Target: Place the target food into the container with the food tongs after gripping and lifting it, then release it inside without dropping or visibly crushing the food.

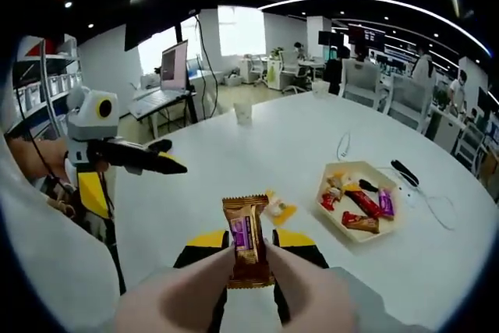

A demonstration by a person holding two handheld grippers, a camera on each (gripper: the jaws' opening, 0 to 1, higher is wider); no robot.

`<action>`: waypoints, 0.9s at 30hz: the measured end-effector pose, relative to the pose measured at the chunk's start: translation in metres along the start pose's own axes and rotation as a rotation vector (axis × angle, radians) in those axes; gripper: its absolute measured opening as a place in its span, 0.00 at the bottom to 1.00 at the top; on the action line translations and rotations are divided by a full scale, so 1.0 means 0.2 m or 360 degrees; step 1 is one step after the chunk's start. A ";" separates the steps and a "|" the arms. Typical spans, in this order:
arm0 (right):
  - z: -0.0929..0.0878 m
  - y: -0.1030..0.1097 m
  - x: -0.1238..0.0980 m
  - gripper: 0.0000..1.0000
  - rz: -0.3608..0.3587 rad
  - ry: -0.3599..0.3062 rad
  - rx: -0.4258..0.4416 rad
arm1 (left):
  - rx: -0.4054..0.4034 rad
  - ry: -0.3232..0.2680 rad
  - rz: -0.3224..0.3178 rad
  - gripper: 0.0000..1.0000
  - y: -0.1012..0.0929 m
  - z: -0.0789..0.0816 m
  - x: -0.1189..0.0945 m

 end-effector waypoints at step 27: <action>0.14 -0.17 -0.06 0.21 -0.0093 -0.0059 -0.0071 | -0.0007 -0.0040 -0.0008 0.88 0.03 0.04 0.05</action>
Point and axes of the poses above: the point that each gripper's makers call its tool centre point, and the gripper's own axes: x roughly forward along the fingers, y roughly to its left, z roughly out of its top, the point moved 6 cm from there along -x, roughly backward along the fingers, and after that the axes turned 12 degrees about -z, right-handed, at the moved point
